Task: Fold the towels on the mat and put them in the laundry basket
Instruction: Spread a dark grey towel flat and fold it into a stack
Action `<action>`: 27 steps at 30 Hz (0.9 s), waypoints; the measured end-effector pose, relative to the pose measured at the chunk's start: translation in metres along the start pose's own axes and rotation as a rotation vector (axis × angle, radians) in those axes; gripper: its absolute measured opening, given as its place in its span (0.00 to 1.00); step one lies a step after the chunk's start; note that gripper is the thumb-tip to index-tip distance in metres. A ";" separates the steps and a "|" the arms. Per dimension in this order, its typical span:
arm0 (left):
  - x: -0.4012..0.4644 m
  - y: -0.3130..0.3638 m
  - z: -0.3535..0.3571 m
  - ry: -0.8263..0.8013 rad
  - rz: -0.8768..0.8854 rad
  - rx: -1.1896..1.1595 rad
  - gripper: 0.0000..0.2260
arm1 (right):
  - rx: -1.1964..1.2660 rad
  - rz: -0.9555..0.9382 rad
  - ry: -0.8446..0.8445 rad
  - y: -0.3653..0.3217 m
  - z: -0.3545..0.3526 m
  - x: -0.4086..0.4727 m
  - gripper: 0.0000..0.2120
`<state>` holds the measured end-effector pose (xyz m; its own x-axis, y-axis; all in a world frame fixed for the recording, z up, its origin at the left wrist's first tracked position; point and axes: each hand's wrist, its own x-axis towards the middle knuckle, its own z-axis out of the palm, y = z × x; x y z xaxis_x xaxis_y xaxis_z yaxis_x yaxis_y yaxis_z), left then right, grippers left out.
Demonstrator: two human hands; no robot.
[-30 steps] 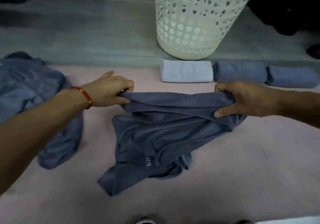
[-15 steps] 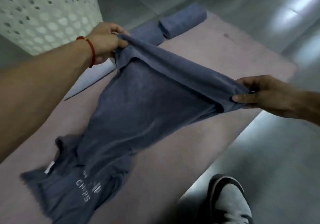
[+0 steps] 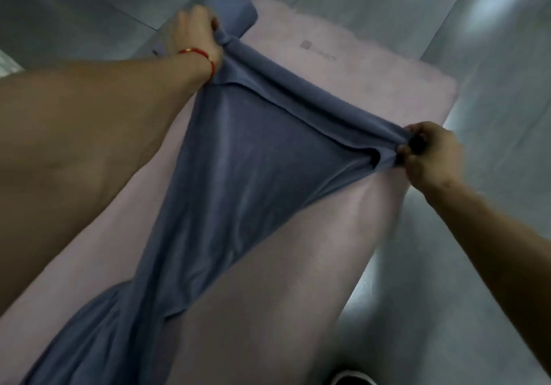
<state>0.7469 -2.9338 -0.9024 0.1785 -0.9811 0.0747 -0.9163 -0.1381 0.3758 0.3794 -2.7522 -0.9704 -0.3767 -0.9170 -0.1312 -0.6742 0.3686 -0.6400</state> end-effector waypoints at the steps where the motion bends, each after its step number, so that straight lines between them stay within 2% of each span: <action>1: 0.006 0.016 0.003 0.051 -0.009 0.000 0.04 | 0.035 0.017 0.073 0.000 -0.001 0.011 0.12; 3: 0.017 0.040 0.013 0.150 -0.039 -0.052 0.03 | 0.192 0.063 0.212 -0.005 -0.003 0.031 0.15; 5: 0.025 0.050 0.023 0.140 -0.032 -0.176 0.07 | 0.244 0.084 0.227 -0.009 -0.003 0.045 0.20; 8: 0.014 0.044 0.043 -0.207 0.086 -0.112 0.31 | -0.034 -0.041 0.077 -0.014 0.006 0.037 0.27; 9: 0.001 0.040 0.044 -0.310 0.132 -0.063 0.33 | -0.097 -0.114 0.026 -0.017 0.012 0.027 0.28; 11: -0.037 0.021 0.047 -0.415 0.236 -0.033 0.28 | -0.170 -0.271 -0.083 -0.022 0.028 0.002 0.27; 16: -0.213 -0.065 0.019 -0.248 0.431 -0.046 0.20 | -0.389 -0.680 -0.247 -0.052 0.062 -0.077 0.26; 20: -0.371 -0.135 -0.020 -0.096 0.293 0.053 0.16 | -0.449 -0.959 -0.445 -0.089 0.081 -0.127 0.26; 24: -0.496 -0.189 -0.045 -0.024 0.103 0.225 0.25 | -0.415 -1.317 -0.610 -0.127 0.112 -0.190 0.25; 27: -0.565 -0.213 -0.052 -0.077 -0.064 0.287 0.28 | -0.416 -1.606 -0.728 -0.152 0.140 -0.244 0.26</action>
<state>0.8596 -2.3435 -0.9769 0.2210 -0.9752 -0.0151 -0.9700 -0.2214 0.1003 0.6627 -2.6054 -0.9470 0.9766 -0.2147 0.0144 -0.2030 -0.9415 -0.2689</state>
